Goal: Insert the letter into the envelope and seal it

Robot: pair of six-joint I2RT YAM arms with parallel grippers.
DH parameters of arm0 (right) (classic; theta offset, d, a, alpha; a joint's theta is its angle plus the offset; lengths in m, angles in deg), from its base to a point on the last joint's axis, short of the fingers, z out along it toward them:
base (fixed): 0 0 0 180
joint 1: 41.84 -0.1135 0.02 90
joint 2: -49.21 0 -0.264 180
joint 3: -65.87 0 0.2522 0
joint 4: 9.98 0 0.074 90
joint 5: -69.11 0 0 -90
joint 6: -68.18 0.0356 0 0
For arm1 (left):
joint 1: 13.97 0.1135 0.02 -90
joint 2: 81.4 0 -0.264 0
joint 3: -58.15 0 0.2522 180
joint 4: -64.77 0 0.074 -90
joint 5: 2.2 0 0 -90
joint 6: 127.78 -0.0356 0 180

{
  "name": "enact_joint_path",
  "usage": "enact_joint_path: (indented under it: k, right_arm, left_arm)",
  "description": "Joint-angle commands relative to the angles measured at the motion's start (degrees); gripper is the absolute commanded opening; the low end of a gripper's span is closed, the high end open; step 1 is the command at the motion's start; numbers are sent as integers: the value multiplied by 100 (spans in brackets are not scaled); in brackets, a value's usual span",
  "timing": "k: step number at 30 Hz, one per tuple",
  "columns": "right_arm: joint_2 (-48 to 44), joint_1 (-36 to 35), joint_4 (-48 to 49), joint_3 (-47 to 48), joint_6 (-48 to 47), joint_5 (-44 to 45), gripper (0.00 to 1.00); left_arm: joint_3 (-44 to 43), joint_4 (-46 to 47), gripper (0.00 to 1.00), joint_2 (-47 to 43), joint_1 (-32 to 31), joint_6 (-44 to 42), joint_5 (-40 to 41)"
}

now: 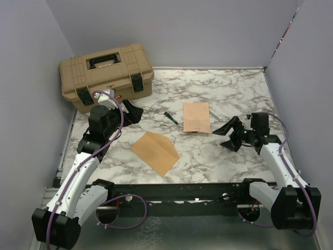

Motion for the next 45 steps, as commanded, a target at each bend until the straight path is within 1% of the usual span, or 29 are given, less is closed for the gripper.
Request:
enact_joint_path:
  k: [1, 4, 6, 8, 11, 13, 15, 17, 21, 27, 32, 35, 37, 40, 41, 43, 45]
  right_arm:
    - [-41, 28, 683, -503, 402, -842, 81]
    - [107, 29, 1054, -666, 459, -717, 79]
    - [328, 28, 1547, -728, 571, -654, 78]
    - [658, 28, 1953, -728, 636, -505, 77]
    - [1264, 27, 2315, -570, 578, -98, 76]
    - [1639, 29, 2578, -459, 521, 9, 75]
    - [1990, 28, 2830, -354, 476, -7, 73]
    - [2281, 28, 3301, -268, 416, -143, 69]
    - [2901, 19, 3928, -134, 497, -440, 63]
    - [3828, 20, 4469, 158, 626, -804, 55]
    - [4220, -10, 4681, 407, 616, -1233, 51]
    - [4399, -64, 4617, 578, 539, -1473, 50]
    - [4518, -83, 4590, 665, 524, -1601, 46]
    - [4624, -94, 4562, 754, 512, -1666, 36]
    - [4652, -94, 4557, 783, 505, -1681, 34]
    - [4716, -110, 4371, 898, 432, -1661, 34]
    - [4823, -148, 4040, 1077, 285, -1592, 41]
  left_arm:
    - [215, 432, 99, -6, -37, 526, -341]
    - [326, 507, 99, -6, -39, 668, -364]
    - [374, 557, 99, 2, -37, 746, -363]
    - [396, 602, 99, 26, -39, 811, -343]
    - [395, 645, 99, 62, -39, 918, -317]
    - [381, 667, 99, 80, -40, 955, -288]
    - [361, 675, 99, 82, -42, 970, -247]
    - [353, 666, 99, 75, -37, 983, -220]
    - [352, 670, 99, 48, -38, 996, -164]
    - [329, 676, 99, 79, -38, 1023, -73]
    - [266, 680, 99, 137, -39, 1016, -15]
    - [217, 682, 99, 205, -37, 1023, 12]
    - [172, 699, 99, 178, -37, 1033, 69]
    - [268, 1032, 99, -99, -41, 1096, 368]
    - [298, 1121, 99, -189, -39, 1101, 473]
    - [315, 1235, 99, -290, -38, 1090, 595]
    - [276, 1245, 99, -277, -42, 1060, 578]
